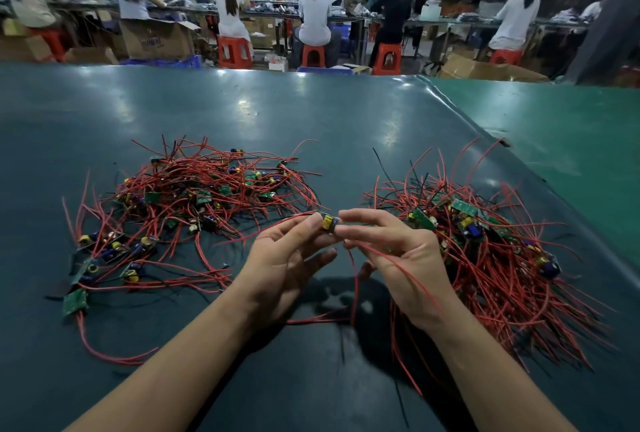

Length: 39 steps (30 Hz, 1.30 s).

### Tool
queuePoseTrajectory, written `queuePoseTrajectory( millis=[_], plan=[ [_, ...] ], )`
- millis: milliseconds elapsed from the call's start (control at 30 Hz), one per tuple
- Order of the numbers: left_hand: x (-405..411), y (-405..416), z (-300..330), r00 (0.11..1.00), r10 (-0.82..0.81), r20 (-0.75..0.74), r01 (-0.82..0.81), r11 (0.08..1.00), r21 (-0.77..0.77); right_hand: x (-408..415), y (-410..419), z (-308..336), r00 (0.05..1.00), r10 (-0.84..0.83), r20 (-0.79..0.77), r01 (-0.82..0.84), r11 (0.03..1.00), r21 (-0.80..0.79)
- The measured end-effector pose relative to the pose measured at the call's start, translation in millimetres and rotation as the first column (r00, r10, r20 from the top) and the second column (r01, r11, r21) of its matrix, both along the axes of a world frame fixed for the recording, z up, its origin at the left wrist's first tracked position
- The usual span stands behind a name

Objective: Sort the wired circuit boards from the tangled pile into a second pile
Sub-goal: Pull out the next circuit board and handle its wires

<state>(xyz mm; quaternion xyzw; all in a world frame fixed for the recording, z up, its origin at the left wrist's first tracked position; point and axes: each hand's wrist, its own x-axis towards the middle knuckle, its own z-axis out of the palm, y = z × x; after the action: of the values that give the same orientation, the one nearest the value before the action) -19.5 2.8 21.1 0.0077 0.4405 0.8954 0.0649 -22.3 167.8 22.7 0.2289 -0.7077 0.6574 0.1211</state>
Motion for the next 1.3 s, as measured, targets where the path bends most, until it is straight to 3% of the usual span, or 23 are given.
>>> queuePoseTrajectory(
  millis=[100, 233, 333, 467, 767, 933, 1100, 1200, 1300],
  plan=[
    [2.6, 1.0, 2.0, 0.996, -0.08, 0.029, 0.082, 0.994, -0.077, -0.4, -1.3, -0.8, 0.991, -0.054, 0.119, 0.064, 0.995, -0.075],
    [8.9, 3.8, 3.5, 0.962, -0.265, 0.068, 0.272, 0.953, -0.132, 0.2, -1.5, -2.3, 0.929, 0.108, 0.354, -0.108, 0.994, -0.021],
    [9.8, 4.4, 5.1, 0.961, -0.268, 0.074, 0.277, 0.939, -0.205, -0.1, -5.7, -2.3, 0.888, 0.196, 0.415, -0.144, 0.977, -0.155],
    [10.6, 4.8, 2.5, 0.965, -0.262, 0.013, 0.259, 0.943, -0.208, -0.2, -7.2, -2.8, 0.854, 0.152, 0.498, -0.046, 0.975, -0.22],
    [11.5, 3.4, -2.4, 0.961, -0.277, -0.01, 0.26, 0.916, -0.305, -12.7, 3.6, 5.1, 0.885, 0.019, 0.466, 0.161, 0.926, -0.343],
    [15.7, -3.2, -3.1, 0.922, -0.386, -0.015, 0.356, 0.863, -0.358, -16.8, 9.3, 8.2, 0.905, -0.045, 0.423, 0.249, 0.861, -0.443],
    [13.1, -8.2, -4.7, 0.922, -0.383, -0.047, 0.348, 0.878, -0.329, -15.8, 10.0, 12.3, 0.905, -0.07, 0.42, 0.309, 0.787, -0.535],
    [12.9, -9.3, -7.9, 0.935, -0.335, -0.113, 0.295, 0.916, -0.273, -17.8, 13.6, 16.2, 0.848, 0.096, 0.521, 0.225, 0.825, -0.519],
    [6.6, -10.9, -11.4, 0.97, -0.193, -0.145, 0.141, 0.94, -0.309, -6.5, -0.7, 11.0, 0.815, 0.17, 0.554, 0.002, 0.955, -0.297]
  ],
)
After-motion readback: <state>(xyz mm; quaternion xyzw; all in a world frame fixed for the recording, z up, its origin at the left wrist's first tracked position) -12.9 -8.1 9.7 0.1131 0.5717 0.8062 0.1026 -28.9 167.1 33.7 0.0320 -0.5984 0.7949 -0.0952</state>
